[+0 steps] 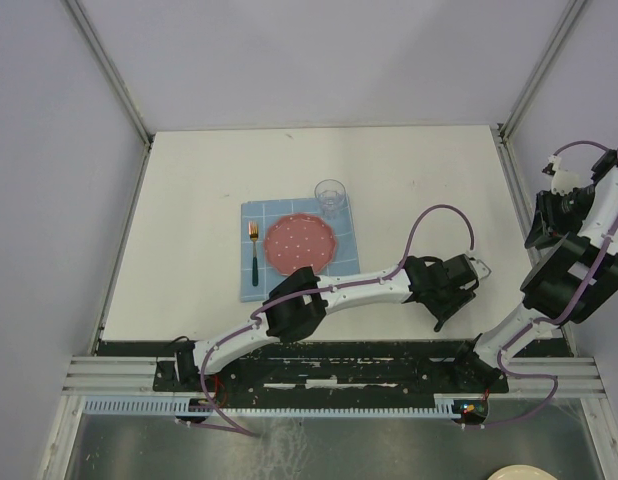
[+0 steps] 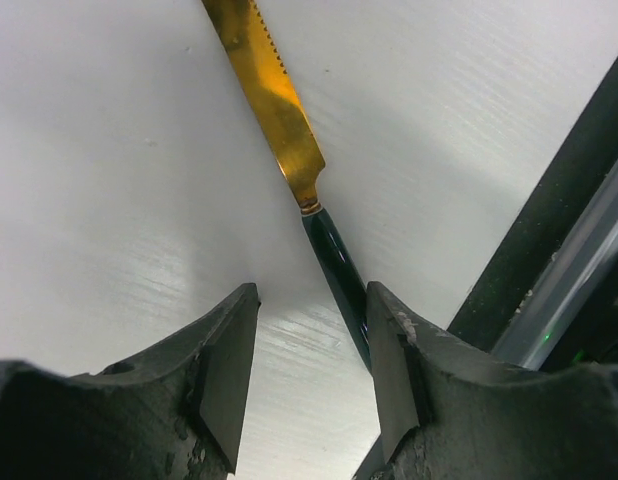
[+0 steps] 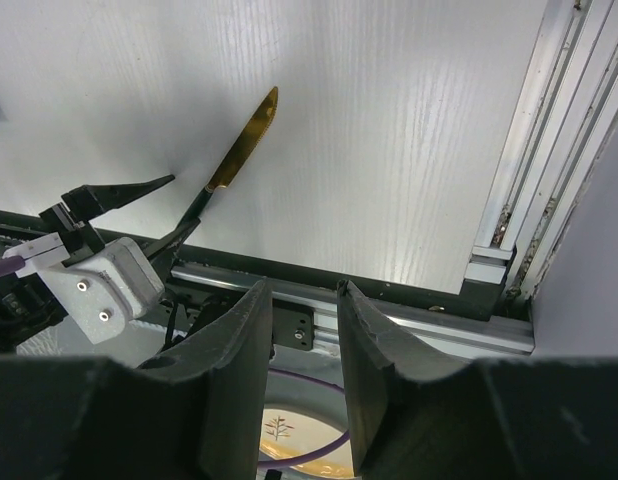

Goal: Set the dinner table for one person
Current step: Pick up the knife at the center of the board.

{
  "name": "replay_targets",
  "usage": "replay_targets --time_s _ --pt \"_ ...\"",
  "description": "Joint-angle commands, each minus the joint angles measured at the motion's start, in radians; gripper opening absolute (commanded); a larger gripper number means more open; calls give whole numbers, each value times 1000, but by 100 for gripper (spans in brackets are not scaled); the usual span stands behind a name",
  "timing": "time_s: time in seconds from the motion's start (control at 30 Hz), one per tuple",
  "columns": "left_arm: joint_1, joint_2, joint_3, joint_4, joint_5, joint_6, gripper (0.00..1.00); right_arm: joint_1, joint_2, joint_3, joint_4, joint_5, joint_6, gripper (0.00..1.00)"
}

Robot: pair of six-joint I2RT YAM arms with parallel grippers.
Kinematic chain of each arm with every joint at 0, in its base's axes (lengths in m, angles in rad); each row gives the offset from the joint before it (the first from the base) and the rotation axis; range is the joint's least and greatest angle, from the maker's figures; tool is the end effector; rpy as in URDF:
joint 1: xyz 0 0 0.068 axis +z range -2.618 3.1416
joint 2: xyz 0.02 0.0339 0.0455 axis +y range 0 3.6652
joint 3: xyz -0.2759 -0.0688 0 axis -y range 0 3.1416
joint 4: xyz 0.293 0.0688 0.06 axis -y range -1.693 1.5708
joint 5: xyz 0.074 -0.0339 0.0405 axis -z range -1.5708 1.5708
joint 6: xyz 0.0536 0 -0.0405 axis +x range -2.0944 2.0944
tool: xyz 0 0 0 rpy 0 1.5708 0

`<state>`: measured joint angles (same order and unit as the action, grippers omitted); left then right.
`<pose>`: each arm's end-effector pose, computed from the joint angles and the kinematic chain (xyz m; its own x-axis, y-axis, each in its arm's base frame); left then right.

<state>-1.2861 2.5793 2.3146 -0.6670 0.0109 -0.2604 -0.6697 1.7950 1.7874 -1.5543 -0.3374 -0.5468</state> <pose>0.1758 -0.6029 0.1394 -0.4654 0.6737 -0.5741 0.8711 0.4637 -0.1620 0.3057 -0.2194 0.3157 -0.9730 0.1446 -0.1797 0.0907 0.9562 0.2781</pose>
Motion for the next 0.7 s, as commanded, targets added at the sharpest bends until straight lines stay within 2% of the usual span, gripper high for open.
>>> replay_targets --time_s 0.0,0.3,0.67 --pt "4 13 -7 -117 -49 9 56 -5 1 39 -21 -24 13 40" --pt "5 34 19 -143 -70 27 58 -6 -17 21 -14 -20 15 40" --pt "5 15 61 -154 -30 17 59 -5 -34 -3 1 -25 30 40"
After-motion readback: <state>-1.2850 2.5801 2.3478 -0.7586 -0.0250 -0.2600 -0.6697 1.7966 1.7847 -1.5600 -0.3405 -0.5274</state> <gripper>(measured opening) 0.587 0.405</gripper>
